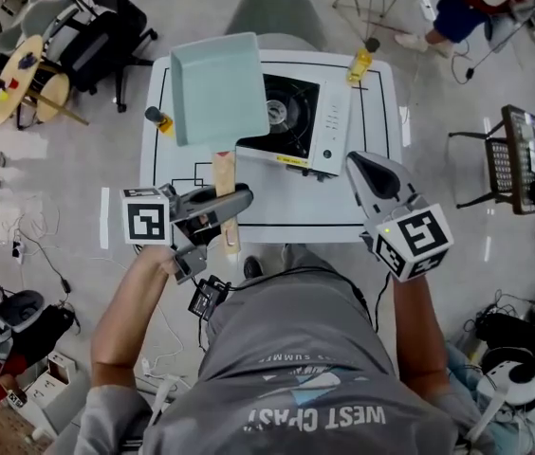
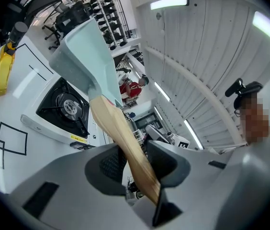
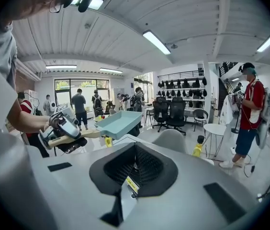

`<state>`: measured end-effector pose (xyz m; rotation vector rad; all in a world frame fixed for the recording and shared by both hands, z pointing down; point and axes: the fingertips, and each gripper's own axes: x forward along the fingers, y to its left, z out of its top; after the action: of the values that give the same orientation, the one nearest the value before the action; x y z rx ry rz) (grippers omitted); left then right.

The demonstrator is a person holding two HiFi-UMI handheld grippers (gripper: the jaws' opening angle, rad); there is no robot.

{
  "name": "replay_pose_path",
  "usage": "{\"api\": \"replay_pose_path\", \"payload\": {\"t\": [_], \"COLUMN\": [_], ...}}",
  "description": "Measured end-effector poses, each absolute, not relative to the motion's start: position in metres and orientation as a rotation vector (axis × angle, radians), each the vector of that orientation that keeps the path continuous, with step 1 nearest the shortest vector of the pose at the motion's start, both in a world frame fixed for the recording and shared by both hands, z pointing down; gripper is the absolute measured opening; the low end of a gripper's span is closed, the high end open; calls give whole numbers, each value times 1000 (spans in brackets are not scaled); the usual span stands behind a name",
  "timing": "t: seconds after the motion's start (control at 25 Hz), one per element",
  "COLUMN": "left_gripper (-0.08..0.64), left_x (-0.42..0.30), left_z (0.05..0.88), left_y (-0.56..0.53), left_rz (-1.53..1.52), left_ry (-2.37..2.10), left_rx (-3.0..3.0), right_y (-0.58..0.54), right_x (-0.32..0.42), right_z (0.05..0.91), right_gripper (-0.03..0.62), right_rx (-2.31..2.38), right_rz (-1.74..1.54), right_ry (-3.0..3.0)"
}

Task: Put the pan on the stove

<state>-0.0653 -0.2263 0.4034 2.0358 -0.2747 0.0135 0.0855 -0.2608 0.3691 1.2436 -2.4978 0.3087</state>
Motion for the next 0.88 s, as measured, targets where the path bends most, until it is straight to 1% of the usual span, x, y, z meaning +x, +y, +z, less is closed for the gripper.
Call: {"api": "replay_pose_path", "payload": {"t": [0.88], "left_gripper": [127], "left_x": [-28], "left_z": [473], "left_y": [-256], "left_rz": [100], "left_ry": [-235], "left_rx": [1956], "right_y": [-280], "right_x": [102], "right_z": [409], "right_gripper": [12], "right_rx": [1230], "right_rz": [416], "right_ry": [-2454]}}
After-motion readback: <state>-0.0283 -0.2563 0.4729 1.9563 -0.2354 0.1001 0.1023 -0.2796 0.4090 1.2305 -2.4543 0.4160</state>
